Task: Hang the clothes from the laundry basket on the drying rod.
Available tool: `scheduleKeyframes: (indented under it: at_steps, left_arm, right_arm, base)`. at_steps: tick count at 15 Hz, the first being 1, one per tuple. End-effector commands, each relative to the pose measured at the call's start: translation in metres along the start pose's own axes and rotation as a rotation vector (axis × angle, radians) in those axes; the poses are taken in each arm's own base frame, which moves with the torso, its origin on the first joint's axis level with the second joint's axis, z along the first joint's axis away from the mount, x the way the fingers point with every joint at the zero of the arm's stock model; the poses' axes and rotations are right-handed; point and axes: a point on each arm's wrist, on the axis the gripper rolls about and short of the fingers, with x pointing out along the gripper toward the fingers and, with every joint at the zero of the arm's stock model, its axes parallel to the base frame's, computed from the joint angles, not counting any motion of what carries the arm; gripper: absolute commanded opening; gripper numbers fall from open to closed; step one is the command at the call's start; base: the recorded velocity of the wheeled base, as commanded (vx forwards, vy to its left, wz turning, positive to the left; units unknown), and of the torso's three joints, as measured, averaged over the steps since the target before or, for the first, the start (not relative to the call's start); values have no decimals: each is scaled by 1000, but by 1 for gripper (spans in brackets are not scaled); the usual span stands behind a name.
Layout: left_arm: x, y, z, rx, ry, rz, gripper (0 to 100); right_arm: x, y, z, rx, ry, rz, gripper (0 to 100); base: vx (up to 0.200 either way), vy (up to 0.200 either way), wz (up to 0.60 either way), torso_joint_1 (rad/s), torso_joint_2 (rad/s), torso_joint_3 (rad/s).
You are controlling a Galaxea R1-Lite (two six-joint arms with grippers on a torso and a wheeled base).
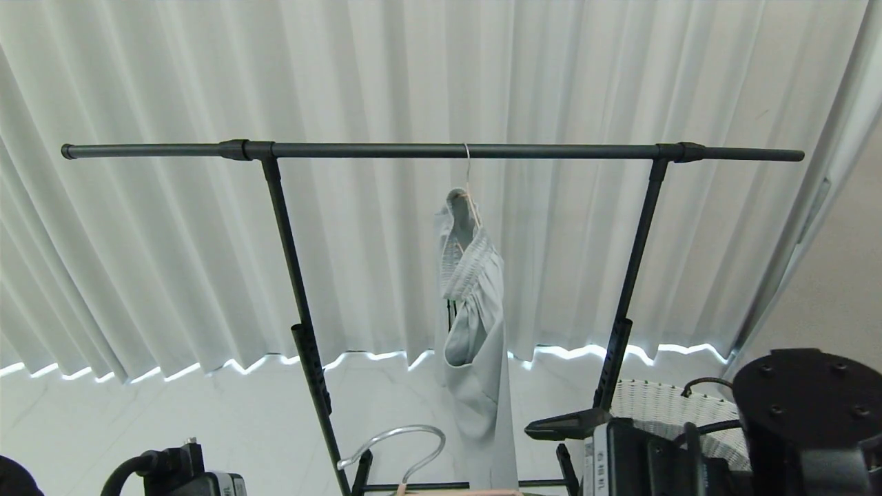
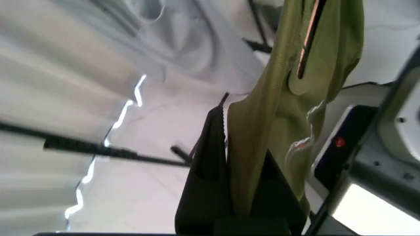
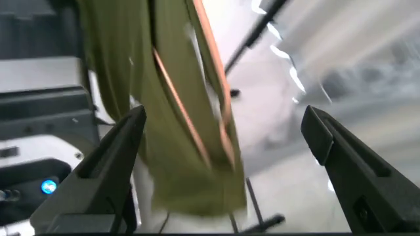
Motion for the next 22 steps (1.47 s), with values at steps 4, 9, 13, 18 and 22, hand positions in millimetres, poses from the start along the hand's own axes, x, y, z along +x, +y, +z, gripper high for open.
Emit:
scheduleKeyframes:
  at_steps: [4,9,13,18,22]
  left_arm:
    - [-4,-2,9,18,-47,-25,0]
    - [-5,-4,13,31,-76,-41,0]
    - [-5,-4,14,30,-81,-40,0]
    - [-7,-3,14,29,-89,-35,0]
    - [-8,-3,14,28,-91,-34,0]
  right_arm:
    - [35,5,0,-8,40,91,100]
    - [37,4,1,1,37,87,100]
    - [35,4,1,0,33,84,100]
    - [35,3,2,-5,17,73,100]
    - [35,4,-1,-8,15,59,100]
  base:
    - [0,0,0,0,0,0]
    - [0,0,0,0,0,0]
    - [0,0,0,0,0,0]
    - [0,0,0,0,0,0]
    - [0,0,0,0,0,0]
